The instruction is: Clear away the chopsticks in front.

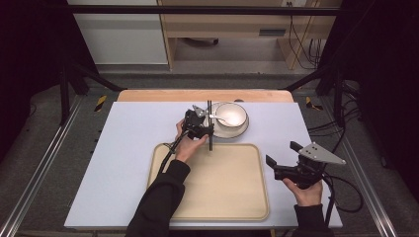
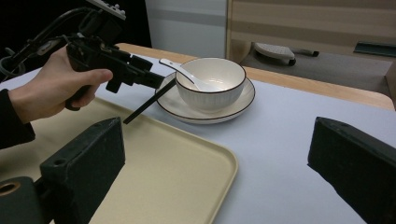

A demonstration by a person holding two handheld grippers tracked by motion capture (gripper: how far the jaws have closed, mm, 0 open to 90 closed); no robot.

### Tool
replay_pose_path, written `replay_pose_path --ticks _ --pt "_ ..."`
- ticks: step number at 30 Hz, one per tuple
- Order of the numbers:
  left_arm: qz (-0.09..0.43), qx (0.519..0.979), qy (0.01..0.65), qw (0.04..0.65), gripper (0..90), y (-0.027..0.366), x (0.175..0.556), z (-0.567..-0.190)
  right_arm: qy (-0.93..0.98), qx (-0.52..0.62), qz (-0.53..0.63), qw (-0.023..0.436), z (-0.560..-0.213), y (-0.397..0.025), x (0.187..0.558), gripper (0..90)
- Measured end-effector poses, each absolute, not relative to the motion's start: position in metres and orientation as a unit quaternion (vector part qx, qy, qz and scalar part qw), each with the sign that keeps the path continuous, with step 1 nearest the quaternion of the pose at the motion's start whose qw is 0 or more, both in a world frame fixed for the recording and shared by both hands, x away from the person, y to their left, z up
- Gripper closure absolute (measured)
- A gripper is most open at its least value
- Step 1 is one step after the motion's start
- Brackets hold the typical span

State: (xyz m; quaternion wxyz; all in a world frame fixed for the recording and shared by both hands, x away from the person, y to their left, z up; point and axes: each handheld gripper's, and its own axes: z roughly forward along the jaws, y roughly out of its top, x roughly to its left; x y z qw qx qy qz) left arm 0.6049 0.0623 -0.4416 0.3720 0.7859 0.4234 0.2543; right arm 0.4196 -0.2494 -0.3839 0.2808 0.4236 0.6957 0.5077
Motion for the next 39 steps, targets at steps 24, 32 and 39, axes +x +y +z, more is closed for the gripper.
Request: replay_pose_path --ticks 24,32,39 --pt "0.226 0.795 0.419 0.375 72.0 0.058 0.611 -0.455 0.700 0.424 0.504 0.275 -0.385 -0.247 0.421 4.2" --pt "0.227 0.794 0.422 0.375 79.2 0.058 0.613 -0.456 0.699 0.422 0.506 0.276 -0.385 -0.248 0.421 4.2" --pt "0.224 0.793 0.427 0.372 73.0 0.056 0.617 -0.456 0.699 0.425 0.506 0.275 -0.385 -0.247 0.421 4.5"
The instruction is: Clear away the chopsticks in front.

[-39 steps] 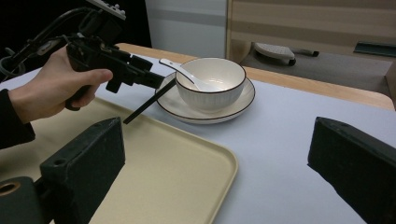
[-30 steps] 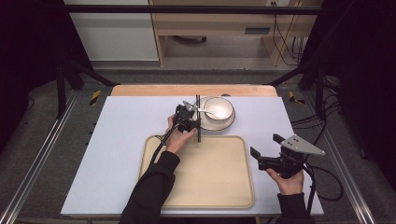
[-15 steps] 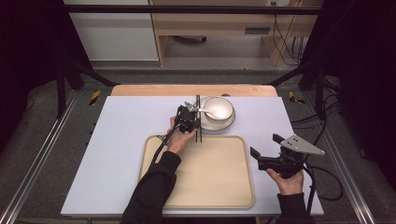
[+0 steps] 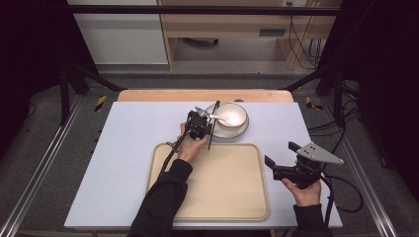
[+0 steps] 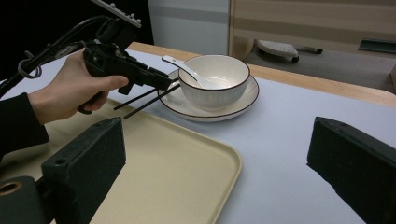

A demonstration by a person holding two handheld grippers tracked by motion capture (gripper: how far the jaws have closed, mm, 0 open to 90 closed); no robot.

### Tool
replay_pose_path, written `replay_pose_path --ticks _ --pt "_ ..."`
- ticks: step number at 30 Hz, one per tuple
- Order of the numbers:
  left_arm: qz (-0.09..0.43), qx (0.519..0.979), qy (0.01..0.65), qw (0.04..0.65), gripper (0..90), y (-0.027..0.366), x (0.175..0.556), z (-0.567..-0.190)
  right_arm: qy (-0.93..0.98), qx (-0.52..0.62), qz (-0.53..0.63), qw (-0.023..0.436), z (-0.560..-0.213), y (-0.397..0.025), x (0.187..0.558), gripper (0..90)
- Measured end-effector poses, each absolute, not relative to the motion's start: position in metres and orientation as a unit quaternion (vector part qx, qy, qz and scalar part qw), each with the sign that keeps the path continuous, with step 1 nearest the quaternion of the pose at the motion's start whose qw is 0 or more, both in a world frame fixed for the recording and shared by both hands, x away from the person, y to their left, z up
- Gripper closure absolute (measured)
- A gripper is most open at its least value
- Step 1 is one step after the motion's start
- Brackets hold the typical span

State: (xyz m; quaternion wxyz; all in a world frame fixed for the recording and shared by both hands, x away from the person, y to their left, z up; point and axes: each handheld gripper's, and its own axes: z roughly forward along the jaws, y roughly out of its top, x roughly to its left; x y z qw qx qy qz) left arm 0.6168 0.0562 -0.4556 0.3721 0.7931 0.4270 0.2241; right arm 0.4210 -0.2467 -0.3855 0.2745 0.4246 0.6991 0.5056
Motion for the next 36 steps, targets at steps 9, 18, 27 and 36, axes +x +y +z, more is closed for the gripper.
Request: replay_pose_path --ticks 9,18,27,36 --pt "0.220 0.793 0.437 0.364 77.1 0.0523 0.6201 -0.4571 0.699 0.423 0.507 0.274 -0.3851 -0.2473 0.4208 4.7" --pt "0.223 0.783 0.453 0.364 82.8 0.0519 0.6205 -0.4578 0.701 0.424 0.505 0.272 -0.3852 -0.2464 0.4207 4.8" --pt "0.224 0.781 0.456 0.364 84.8 0.0510 0.6195 -0.4579 0.700 0.424 0.505 0.273 -0.3852 -0.2470 0.4208 4.8" --pt "0.228 0.771 0.464 0.372 84.9 0.0608 0.6141 -0.4498 0.699 0.423 0.507 0.274 -0.3849 -0.2476 0.4203 4.9"
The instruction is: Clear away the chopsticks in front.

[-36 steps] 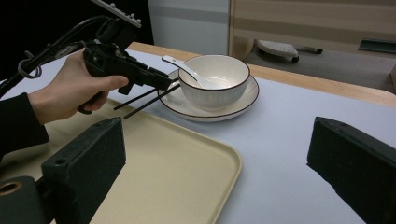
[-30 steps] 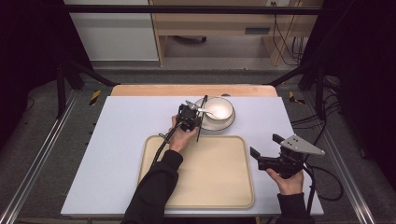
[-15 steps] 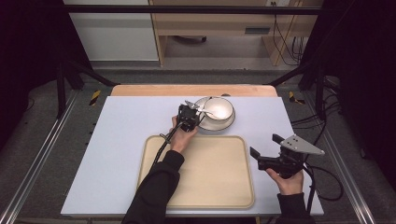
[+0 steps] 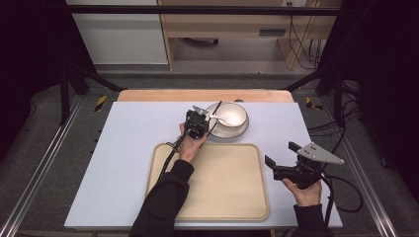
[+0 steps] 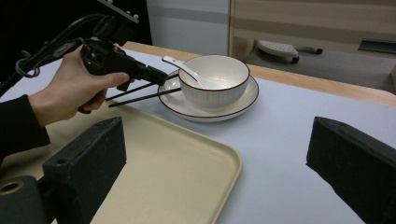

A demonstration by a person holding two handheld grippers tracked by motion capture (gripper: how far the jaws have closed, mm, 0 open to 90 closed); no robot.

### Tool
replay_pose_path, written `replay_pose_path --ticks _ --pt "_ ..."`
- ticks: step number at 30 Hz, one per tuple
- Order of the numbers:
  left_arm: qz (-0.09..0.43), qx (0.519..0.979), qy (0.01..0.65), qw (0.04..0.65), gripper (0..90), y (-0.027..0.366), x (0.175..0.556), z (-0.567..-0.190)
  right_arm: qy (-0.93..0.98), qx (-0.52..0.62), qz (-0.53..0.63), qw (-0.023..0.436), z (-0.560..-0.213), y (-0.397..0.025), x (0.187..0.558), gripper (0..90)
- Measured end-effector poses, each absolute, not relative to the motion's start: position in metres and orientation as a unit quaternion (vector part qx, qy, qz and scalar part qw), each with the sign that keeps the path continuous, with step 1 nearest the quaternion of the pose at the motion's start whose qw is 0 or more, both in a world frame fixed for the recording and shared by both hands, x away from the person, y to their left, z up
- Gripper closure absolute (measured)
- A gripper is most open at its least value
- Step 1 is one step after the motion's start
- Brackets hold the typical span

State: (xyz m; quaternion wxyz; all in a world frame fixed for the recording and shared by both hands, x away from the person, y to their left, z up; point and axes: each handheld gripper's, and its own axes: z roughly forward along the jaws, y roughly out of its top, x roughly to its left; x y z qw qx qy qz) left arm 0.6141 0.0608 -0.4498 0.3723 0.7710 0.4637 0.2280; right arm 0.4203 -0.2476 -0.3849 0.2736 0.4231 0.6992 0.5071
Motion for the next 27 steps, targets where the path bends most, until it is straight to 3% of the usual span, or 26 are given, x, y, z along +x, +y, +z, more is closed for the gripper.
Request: replay_pose_path --ticks 12,27 --pt "0.244 0.748 0.477 0.392 84.9 0.090 0.579 -0.430 0.697 0.425 0.507 0.278 -0.385 -0.249 0.420 4.9" --pt "0.270 0.708 0.491 0.431 84.9 0.132 0.507 -0.418 0.698 0.426 0.503 0.280 -0.387 -0.248 0.419 4.9"
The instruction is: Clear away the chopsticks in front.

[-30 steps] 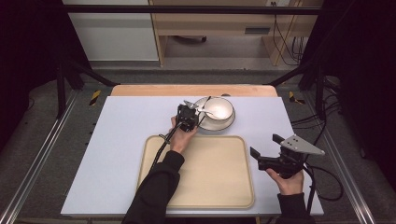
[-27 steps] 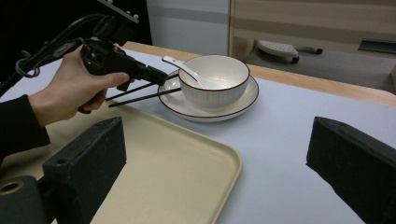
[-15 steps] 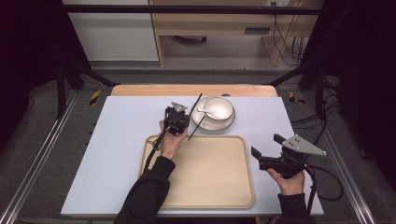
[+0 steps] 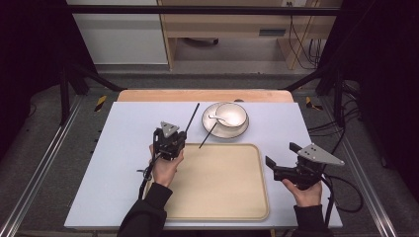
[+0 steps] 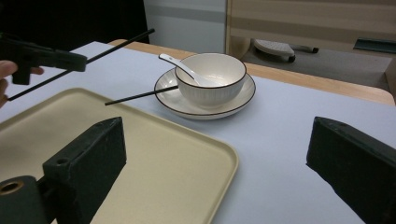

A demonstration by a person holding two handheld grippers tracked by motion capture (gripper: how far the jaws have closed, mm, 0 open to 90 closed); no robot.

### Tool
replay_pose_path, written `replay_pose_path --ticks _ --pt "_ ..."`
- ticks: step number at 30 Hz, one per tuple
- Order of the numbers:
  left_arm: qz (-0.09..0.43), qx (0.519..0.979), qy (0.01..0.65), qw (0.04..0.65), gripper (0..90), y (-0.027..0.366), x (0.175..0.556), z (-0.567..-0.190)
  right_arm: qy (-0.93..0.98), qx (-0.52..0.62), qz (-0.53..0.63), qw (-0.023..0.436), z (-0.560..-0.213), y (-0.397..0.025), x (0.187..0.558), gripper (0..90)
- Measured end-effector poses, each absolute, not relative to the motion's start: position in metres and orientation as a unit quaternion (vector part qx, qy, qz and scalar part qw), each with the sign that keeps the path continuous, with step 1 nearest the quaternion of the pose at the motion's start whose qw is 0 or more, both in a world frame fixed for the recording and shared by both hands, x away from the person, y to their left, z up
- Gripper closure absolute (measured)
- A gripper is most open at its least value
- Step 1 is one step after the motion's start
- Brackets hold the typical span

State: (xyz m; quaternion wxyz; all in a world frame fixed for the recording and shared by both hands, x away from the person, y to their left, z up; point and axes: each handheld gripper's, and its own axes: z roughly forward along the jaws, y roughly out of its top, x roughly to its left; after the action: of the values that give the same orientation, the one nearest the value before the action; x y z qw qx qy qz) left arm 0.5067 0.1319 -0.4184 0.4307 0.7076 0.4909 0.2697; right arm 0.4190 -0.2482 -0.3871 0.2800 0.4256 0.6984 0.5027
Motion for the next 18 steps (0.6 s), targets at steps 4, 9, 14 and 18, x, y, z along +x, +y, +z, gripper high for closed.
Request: replay_pose_path --ticks 4,9,14,18 --pt "0.276 0.694 0.497 0.441 84.9 0.140 0.488 -0.418 0.699 0.426 0.502 0.280 -0.388 -0.247 0.419 4.8" --pt "0.288 0.678 0.508 0.446 84.9 0.149 0.464 -0.420 0.702 0.423 0.501 0.279 -0.388 -0.245 0.419 4.7" --pt "0.291 0.665 0.518 0.452 84.9 0.155 0.442 -0.426 0.703 0.420 0.501 0.280 -0.388 -0.245 0.418 4.5" --pt "0.293 0.652 0.529 0.458 84.9 0.160 0.424 -0.430 0.704 0.420 0.501 0.279 -0.388 -0.245 0.418 4.5"
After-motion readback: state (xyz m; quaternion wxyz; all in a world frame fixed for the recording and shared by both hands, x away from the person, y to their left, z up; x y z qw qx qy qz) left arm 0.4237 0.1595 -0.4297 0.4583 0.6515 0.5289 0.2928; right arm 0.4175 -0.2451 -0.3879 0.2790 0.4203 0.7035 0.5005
